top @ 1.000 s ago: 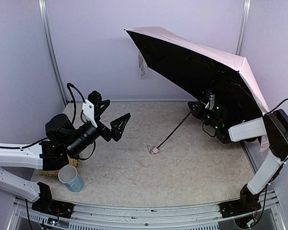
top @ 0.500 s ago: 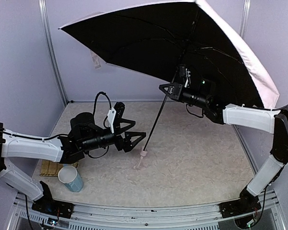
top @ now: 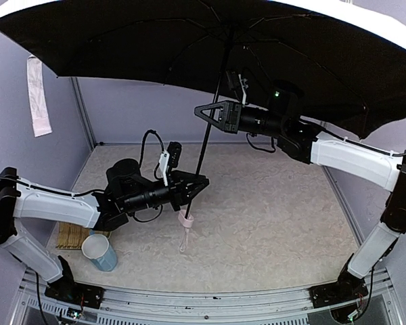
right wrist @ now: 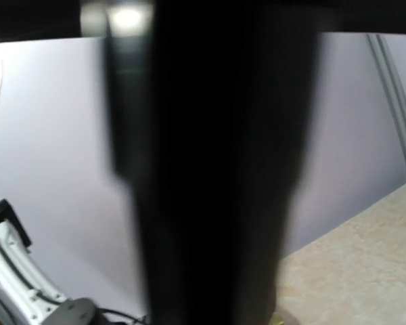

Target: Put away the umbrella

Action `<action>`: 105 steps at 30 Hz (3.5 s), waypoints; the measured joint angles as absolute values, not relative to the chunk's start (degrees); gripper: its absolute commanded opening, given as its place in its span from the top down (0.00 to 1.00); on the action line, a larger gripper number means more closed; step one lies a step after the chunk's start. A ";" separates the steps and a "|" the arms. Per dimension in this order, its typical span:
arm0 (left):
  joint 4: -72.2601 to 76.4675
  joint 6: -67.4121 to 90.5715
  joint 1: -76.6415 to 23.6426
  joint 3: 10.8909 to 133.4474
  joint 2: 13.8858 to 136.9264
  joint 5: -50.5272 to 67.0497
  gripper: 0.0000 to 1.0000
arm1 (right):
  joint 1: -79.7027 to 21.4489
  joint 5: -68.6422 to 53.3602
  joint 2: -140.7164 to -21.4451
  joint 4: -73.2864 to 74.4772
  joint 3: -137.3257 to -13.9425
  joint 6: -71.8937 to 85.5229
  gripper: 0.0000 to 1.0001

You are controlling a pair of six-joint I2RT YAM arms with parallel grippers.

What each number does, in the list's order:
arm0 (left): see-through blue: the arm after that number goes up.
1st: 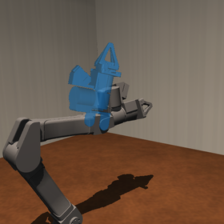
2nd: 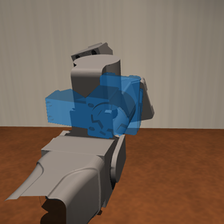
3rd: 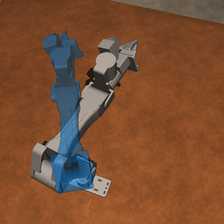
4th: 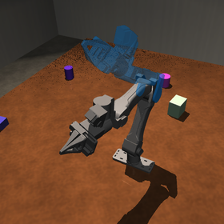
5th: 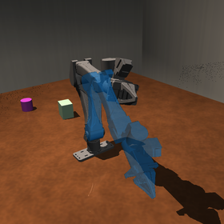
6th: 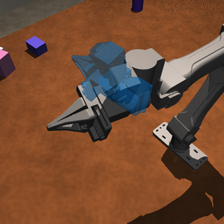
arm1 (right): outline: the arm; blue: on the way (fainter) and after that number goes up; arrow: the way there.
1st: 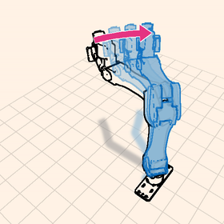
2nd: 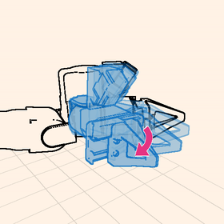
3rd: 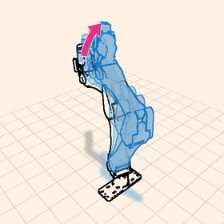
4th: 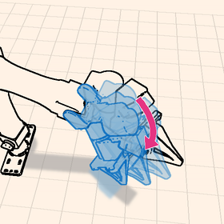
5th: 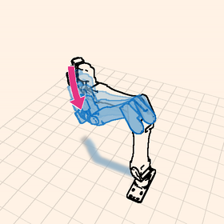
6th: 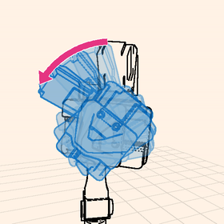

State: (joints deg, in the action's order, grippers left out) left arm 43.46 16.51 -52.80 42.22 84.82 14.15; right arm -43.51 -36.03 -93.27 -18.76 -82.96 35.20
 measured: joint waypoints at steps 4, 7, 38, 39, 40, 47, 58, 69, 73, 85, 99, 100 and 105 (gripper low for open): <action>44.95 17.63 -53.25 41.43 85.03 14.59 1.00 | -43.72 -35.68 -93.80 -16.47 -83.92 33.65 0.90; 47.20 19.44 -53.41 39.94 85.06 15.46 1.00 | -44.07 -35.81 -93.84 -15.57 -83.90 33.30 0.40; 76.01 35.64 -58.98 34.81 96.66 20.97 1.00 | -37.89 -20.75 -97.51 -53.04 -81.93 46.89 0.30; 75.94 35.40 -58.98 34.81 96.60 20.84 1.00 | -37.93 -20.49 -98.26 -52.97 -82.63 47.46 0.36; 75.72 35.09 -58.98 34.87 96.55 20.71 1.00 | -37.98 -20.25 -98.80 -52.95 -82.96 47.57 0.40; 74.35 35.05 -58.98 35.05 96.49 19.57 1.00 | -38.30 -19.90 -101.25 -53.30 -85.03 48.60 0.43; 73.52 35.03 -58.76 35.35 96.49 18.00 1.00 | -39.46 -20.45 -101.84 -52.97 -86.78 50.76 1.00; 68.29 32.80 -58.74 36.07 94.87 16.47 1.00 | -39.53 -18.26 -100.49 -50.43 -85.49 48.34 0.56; 68.38 32.64 -58.85 37.10 94.19 16.51 1.00 | -39.53 -18.39 -100.25 -50.06 -84.93 45.60 0.65; 65.28 29.85 -58.94 37.12 93.34 15.77 1.00 | -39.94 -15.73 -97.58 -49.12 -81.52 41.78 0.05; 54.06 15.94 -61.91 43.00 89.43 -2.55 1.00 | -54.83 21.43 -94.02 -40.34 -82.46 3.68 0.30; 53.91 15.79 -61.93 43.03 89.47 -3.22 1.00 | -55.20 23.29 -94.35 -40.51 -83.37 1.89 0.34; 53.76 15.55 -61.93 43.09 90.19 -4.99 1.00 | -55.75 27.11 -95.57 -42.24 -86.76 -4.21 0.42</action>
State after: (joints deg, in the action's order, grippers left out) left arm 53.76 15.55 -61.93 43.09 90.19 -4.99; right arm -55.75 27.11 -95.57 -42.24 -86.76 -4.21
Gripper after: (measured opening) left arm 0.047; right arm 0.586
